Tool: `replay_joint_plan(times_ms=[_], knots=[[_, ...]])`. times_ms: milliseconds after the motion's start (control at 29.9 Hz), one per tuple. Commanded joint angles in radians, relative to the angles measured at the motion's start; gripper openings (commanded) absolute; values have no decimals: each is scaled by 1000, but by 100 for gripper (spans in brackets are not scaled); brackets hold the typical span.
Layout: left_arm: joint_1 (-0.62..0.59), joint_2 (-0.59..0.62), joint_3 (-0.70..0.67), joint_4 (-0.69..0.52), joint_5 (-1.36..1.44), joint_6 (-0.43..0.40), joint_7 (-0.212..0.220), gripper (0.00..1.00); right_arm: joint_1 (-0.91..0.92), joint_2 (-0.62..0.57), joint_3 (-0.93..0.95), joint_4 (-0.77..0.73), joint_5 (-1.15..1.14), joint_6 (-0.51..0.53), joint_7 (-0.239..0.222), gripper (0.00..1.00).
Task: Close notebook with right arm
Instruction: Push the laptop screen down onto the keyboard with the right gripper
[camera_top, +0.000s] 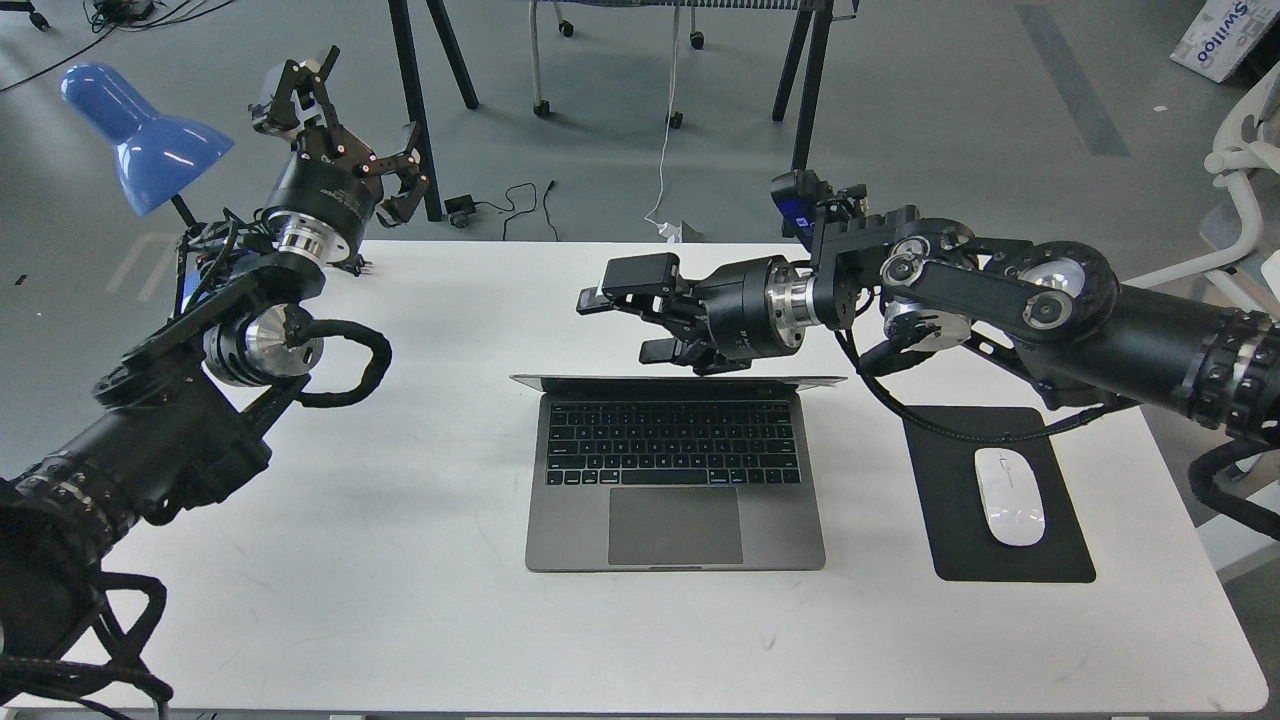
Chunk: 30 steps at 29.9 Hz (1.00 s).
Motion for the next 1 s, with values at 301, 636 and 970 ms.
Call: replay_joint_plan(times_ms=[301,636,970], knots=[[0,0,0,0,-2,0,0,100,-81,91,-37,0,-42,0,0,100],[0,0,0,0,-2,0,0,100,-176,136,-39,-29,-105,0,-12,100],[0,0,0,0,-2,0,0,100,-227,186,-39,-175,-107,0,-12,100]])
